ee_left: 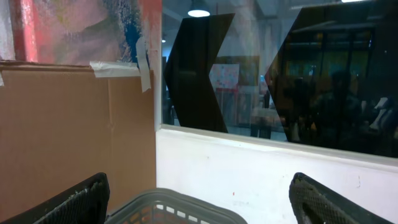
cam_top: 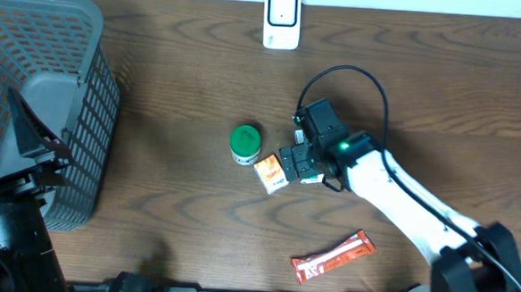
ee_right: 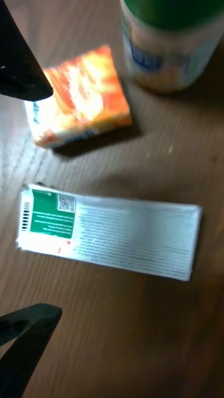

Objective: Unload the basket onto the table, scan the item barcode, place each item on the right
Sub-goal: 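Move the right gripper over the Panadol box and grasp it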

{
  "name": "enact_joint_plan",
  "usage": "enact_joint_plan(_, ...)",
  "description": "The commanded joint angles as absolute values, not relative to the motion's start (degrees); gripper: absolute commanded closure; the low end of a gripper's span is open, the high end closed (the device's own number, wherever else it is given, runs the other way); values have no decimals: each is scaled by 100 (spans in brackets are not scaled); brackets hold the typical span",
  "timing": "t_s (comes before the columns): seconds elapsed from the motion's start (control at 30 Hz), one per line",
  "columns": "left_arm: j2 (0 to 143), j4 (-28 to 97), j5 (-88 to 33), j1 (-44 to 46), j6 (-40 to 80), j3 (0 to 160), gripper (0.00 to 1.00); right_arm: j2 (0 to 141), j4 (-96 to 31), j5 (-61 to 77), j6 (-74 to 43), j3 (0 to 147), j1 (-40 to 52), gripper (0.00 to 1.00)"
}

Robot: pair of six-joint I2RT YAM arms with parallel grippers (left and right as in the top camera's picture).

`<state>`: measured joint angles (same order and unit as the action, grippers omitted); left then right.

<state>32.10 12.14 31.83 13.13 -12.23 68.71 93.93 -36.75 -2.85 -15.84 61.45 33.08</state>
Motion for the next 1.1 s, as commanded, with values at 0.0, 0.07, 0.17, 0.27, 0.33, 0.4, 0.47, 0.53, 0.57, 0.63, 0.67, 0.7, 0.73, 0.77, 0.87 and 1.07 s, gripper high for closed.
enact_joint_plan(0.0, 3164, 1181, 3190, 1280, -1212, 6866, 10, 9918, -3487, -478, -1970, 6243, 3299, 1)
enact_joint_plan(0.07, 3164, 1181, 3190, 1280, -1212, 6866, 9, 10053, -3470, -552, -1973, 6243, 3273, 1)
enact_joint_plan(0.17, 3164, 1184, 3190, 1280, -1212, 6866, 9, 10206, -3494, -746, -1973, 6243, 3256, 1)
enact_joint_plan(0.27, 3164, 1184, 3190, 1280, -1212, 6866, 10, 10278, -3489, -816, -1973, 6241, 3256, 5)
enact_joint_plan(0.33, 3164, 1184, 3190, 1280, -1212, 6866, 10, 10294, -3489, -871, -1973, 6224, 3256, 14)
enact_joint_plan(0.4, 3164, 1184, 3190, 1280, -1212, 6866, 10, 10298, -3492, -891, -1973, 6204, 3256, 15)
enact_joint_plan(0.47, 3164, 1186, 3190, 1280, -1212, 6866, 10, 10304, -3496, -888, -1973, 6189, 3256, 16)
enact_joint_plan(0.53, 3164, 1184, 3190, 1280, -1212, 6866, 10, 10304, -3487, -888, -1973, 6145, 3256, 19)
enact_joint_plan(0.57, 3164, 1184, 3190, 1280, -1212, 6866, 10, 10304, -3457, -886, -1975, 6084, 3256, 20)
enact_joint_plan(0.63, 3164, 1181, 3190, 1280, -1212, 6866, 9, 10304, -3317, -867, -1975, 5937, 3256, 17)
enact_joint_plan(0.67, 3164, 1184, 3190, 1280, -1212, 6866, 9, 10304, -3280, -845, -1999, 5894, 3256, 17)
enact_joint_plan(0.7, 3164, 1184, 3190, 1280, -1210, 6866, 10, 10304, -3245, -847, -2110, 5841, 3256, 17)
enact_joint_plan(0.73, 3164, 1184, 3190, 1280, -1212, 6866, 10, 10304, -3214, -847, -2211, 5795, 3256, 19)
enact_joint_plan(0.77, 3164, 1181, 3190, 1280, -1212, 6866, 10, 10304, -3170, -845, -2235, 5749, 3256, 22)
enact_joint_plan(0.87, 3118, 1118, 3190, 1280, -1210, 6866, 10, 10304, -3076, -851, -2228, 5649, 3256, 31)
enact_joint_plan(1.07, 2558, 1120, 3190, 1280, -1210, 6866, 10, 10304, -2829, -910, -1529, 5649, 3256, 59)
